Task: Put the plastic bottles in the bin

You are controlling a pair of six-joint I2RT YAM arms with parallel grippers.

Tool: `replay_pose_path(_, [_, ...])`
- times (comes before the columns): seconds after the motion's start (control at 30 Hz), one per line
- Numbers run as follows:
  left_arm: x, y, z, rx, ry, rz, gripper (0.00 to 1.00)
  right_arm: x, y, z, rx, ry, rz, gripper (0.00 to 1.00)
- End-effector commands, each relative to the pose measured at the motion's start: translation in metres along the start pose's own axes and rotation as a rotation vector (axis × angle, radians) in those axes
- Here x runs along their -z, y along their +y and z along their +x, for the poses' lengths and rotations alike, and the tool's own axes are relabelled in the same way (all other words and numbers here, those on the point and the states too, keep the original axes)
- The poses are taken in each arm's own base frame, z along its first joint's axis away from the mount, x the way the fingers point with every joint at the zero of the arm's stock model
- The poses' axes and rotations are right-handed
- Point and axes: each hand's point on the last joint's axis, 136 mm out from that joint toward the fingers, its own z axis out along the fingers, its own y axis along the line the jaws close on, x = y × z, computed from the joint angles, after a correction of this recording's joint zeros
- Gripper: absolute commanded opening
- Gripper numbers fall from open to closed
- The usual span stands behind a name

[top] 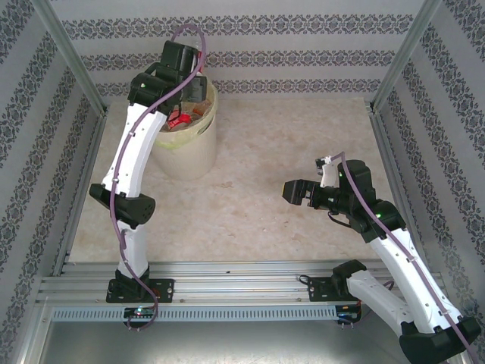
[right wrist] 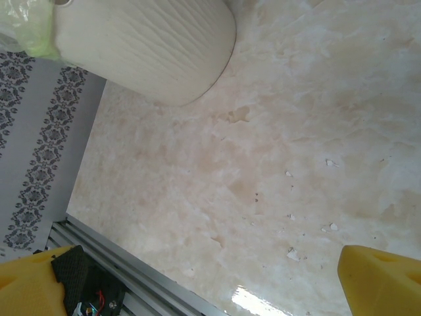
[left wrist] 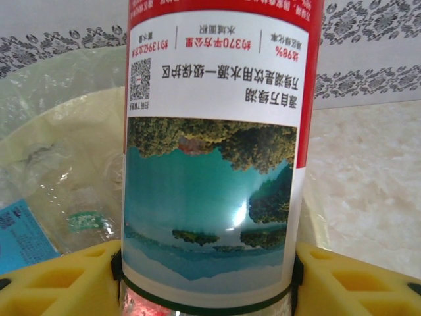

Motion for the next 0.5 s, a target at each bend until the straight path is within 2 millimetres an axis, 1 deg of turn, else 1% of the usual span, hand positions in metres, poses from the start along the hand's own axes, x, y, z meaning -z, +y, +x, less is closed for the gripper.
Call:
replay_pose_path(0.0, [-0.004,0.011,0.004,-0.035,0.014,-0.022,0.62,0.005,0.004,-0.005,0.013,-0.024,-0.012,0.98])
replay_pose_path(0.2, [-0.017,0.019,0.017,-0.037,0.045,-0.026,0.62,0.003,0.004,-0.005,0.014,-0.02,-0.013,0.98])
replay_pose_path(0.37, [-0.021,0.023,0.03,-0.045,0.064,-0.029,0.63,0.003,0.003,-0.005,0.012,-0.019,-0.01,0.98])
replay_pose_path(0.47, [-0.019,0.026,0.036,-0.037,0.075,-0.028,0.66,0.001,0.004,-0.006,0.012,-0.017,-0.012,0.98])
